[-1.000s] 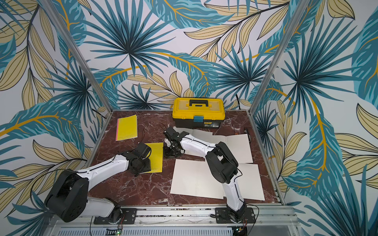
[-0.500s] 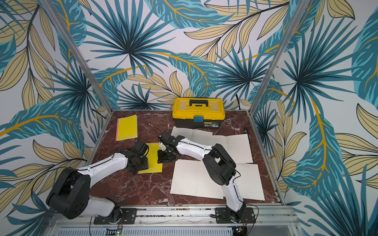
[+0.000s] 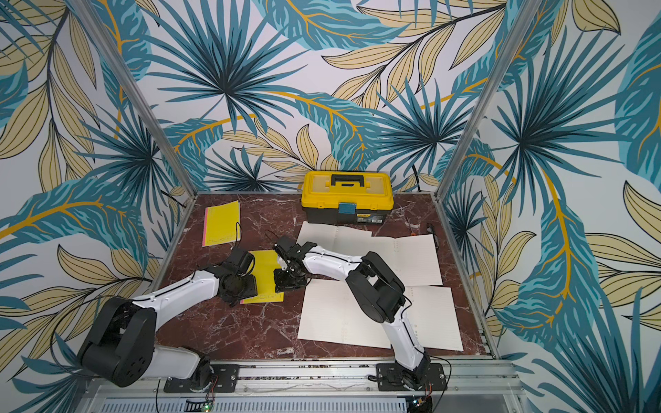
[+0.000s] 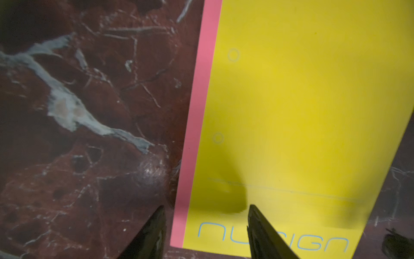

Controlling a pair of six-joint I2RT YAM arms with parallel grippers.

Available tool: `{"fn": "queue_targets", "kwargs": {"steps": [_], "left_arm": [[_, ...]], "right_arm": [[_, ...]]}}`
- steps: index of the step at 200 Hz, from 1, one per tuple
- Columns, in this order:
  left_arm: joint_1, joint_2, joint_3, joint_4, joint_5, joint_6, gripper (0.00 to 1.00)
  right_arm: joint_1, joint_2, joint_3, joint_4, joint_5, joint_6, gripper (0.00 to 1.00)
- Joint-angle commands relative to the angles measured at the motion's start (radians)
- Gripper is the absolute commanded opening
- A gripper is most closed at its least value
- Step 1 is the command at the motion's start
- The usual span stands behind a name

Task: Close the notebook
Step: Move the notebook to the center of the board.

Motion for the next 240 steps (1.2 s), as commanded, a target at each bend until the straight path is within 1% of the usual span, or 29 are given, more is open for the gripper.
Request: {"fn": "queue_targets", "kwargs": {"steps": [1, 68, 72, 95, 135, 164, 198, 240], "left_arm": [[0.012, -0.013, -0.02, 0.043, 0.02, 0.019, 0.58], [0.019, 0.017, -0.009, 0.047, 0.02, 0.013, 0.52], [0.019, 0.018, -0.008, 0.051, 0.049, 0.011, 0.51], [0.02, 0.038, 0.002, 0.066, 0.072, 0.002, 0.49], [0.019, 0.08, 0.023, 0.105, 0.085, -0.003, 0.48], [0.019, 0.131, 0.066, 0.131, 0.083, 0.011, 0.48], [0.027, 0.212, 0.137, 0.15, 0.076, 0.035, 0.48], [0.061, 0.313, 0.227, 0.152, 0.084, 0.072, 0.48]], "right_arm": [[0.008, 0.033, 0.015, -0.035, 0.021, 0.013, 0.32], [0.011, 0.08, 0.065, -0.064, 0.027, 0.023, 0.31], [0.011, 0.084, 0.071, -0.066, 0.028, 0.022, 0.31], [0.012, 0.113, 0.112, -0.088, 0.026, 0.018, 0.29], [0.011, 0.148, 0.178, -0.118, 0.047, 0.004, 0.28], [0.005, 0.178, 0.229, -0.132, 0.053, 0.004, 0.28], [-0.021, 0.226, 0.33, -0.172, 0.046, -0.016, 0.28], [-0.037, 0.348, 0.556, -0.306, 0.033, -0.07, 0.29]]}}
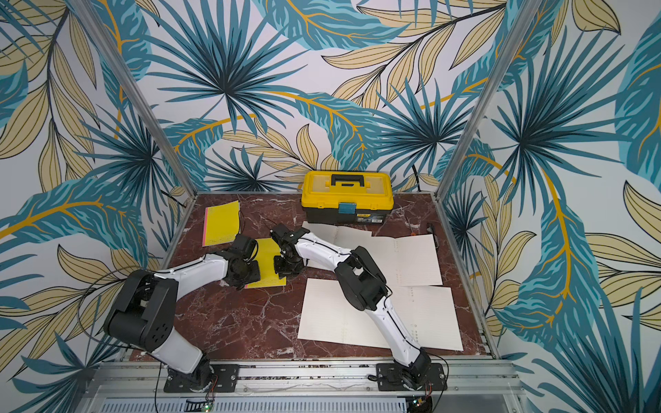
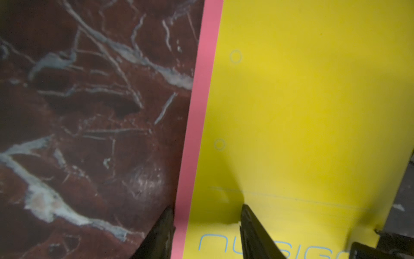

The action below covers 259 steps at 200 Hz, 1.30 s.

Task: Close the notebook
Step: Move the notebook to the center of the board.

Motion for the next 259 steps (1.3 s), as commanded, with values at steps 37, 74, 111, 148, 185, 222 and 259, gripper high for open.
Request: {"fn": "queue_targets", "kwargs": {"steps": [37, 74, 111, 148, 185, 222, 259], "left_arm": [[0.049, 0.142, 0.106, 0.069, 0.105, 0.07, 0.48], [0.062, 0.206, 0.176, 0.086, 0.147, 0.103, 0.47], [0.066, 0.259, 0.234, 0.079, 0.156, 0.115, 0.47], [0.073, 0.285, 0.267, 0.079, 0.164, 0.118, 0.47], [0.089, 0.315, 0.304, 0.081, 0.177, 0.131, 0.47], [0.108, 0.358, 0.353, 0.095, 0.209, 0.139, 0.47], [0.123, 0.402, 0.411, 0.09, 0.227, 0.149, 0.47]], "right_arm": [[-0.015, 0.148, 0.22, -0.06, -0.079, -0.055, 0.29], [-0.045, 0.192, 0.291, -0.053, -0.097, -0.044, 0.29], [-0.07, 0.246, 0.365, -0.012, -0.131, -0.034, 0.32], [-0.089, 0.309, 0.438, 0.051, -0.161, -0.002, 0.34], [-0.103, 0.351, 0.48, 0.096, -0.169, 0.024, 0.36], [-0.108, 0.37, 0.48, 0.15, -0.181, 0.046, 0.37], [-0.119, 0.38, 0.484, 0.197, -0.19, 0.071, 0.39]]}}
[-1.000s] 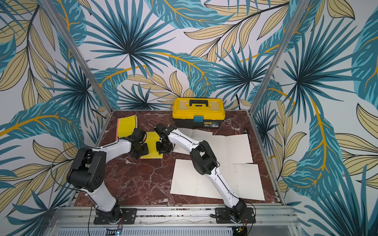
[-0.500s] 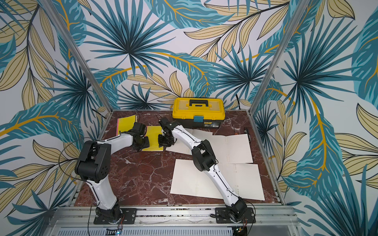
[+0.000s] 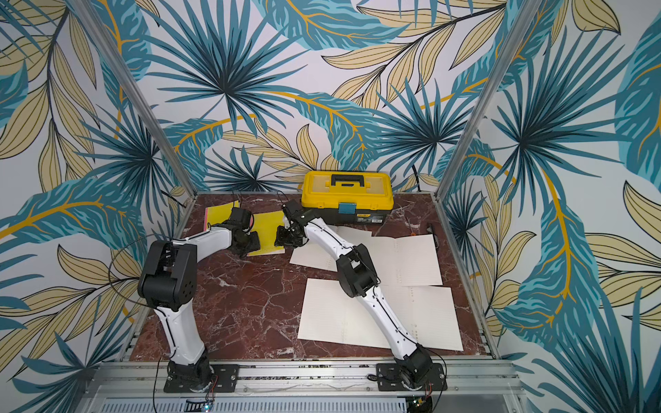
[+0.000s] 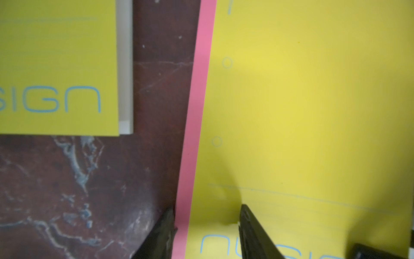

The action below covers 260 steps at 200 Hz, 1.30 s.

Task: Close the notebook
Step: Move the notebook to the center of the board.

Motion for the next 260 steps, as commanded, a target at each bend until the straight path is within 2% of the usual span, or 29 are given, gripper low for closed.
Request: {"fn": "queue_targets", "kwargs": {"steps": [1, 58, 87, 126, 194, 260], "left_arm": [[-0.018, 0.075, 0.022, 0.015, 0.173, 0.007, 0.47], [-0.007, 0.133, 0.123, -0.012, 0.195, -0.002, 0.47], [-0.005, 0.166, 0.169, -0.034, 0.193, -0.001, 0.46], [-0.001, 0.168, 0.173, -0.043, 0.178, 0.001, 0.47], [0.004, 0.154, 0.149, -0.057, 0.145, 0.005, 0.46], [0.016, 0.13, 0.151, -0.048, 0.158, 0.016, 0.47]], "right_arm": [[0.029, 0.071, -0.004, 0.084, -0.065, 0.028, 0.39], [0.005, 0.076, 0.001, 0.125, -0.057, 0.06, 0.41], [-0.011, 0.042, -0.001, 0.113, -0.024, 0.036, 0.5], [-0.04, -0.043, -0.014, 0.047, 0.011, -0.04, 0.55], [-0.063, -0.116, -0.02, 0.015, -0.065, -0.111, 0.56], [-0.064, -0.246, -0.113, 0.008, -0.017, -0.138, 0.55]]}}
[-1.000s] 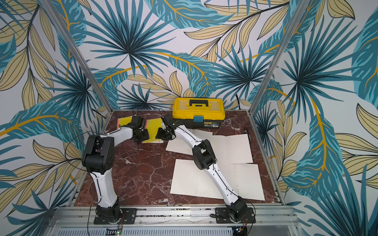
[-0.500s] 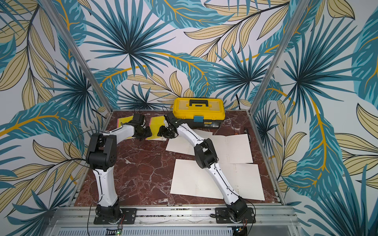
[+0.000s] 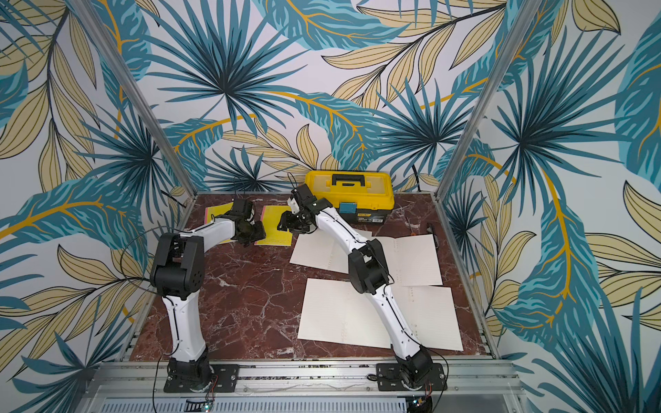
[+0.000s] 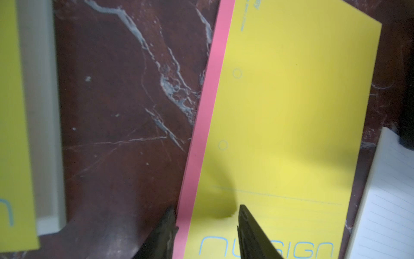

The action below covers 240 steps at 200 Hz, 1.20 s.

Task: Close the notebook
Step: Move the notebook to the center of the board, then adjust the notebook at the center of the board.

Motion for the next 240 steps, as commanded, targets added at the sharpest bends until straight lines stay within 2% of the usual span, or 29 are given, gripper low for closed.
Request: {"fn": "queue_targets", "kwargs": {"steps": [1, 27, 77, 154, 186, 240], "left_arm": [[-0.001, 0.004, -0.031, -0.052, 0.039, 0.008, 0.47], [-0.002, -0.044, -0.053, -0.012, 0.082, 0.012, 0.47], [-0.004, -0.083, -0.036, 0.012, 0.149, 0.034, 0.48], [-0.009, -0.156, -0.052, -0.019, 0.099, 0.042, 0.5], [-0.027, -0.183, -0.056, -0.016, 0.166, 0.04, 0.51], [-0.096, -0.118, 0.012, 0.007, 0.247, 0.046, 0.51]], "right_arm": [[0.003, -0.057, -0.026, -0.01, 0.013, -0.025, 0.55], [0.005, -0.067, -0.03, -0.053, 0.082, -0.028, 0.55], [0.003, -0.078, -0.08, -0.052, 0.077, -0.025, 0.35], [0.003, -0.328, -0.452, 0.086, 0.112, -0.024, 0.35], [0.003, -0.4, -0.561, 0.109, 0.147, -0.014, 0.34], [0.002, -0.549, -0.788, 0.188, 0.157, 0.021, 0.34]]}}
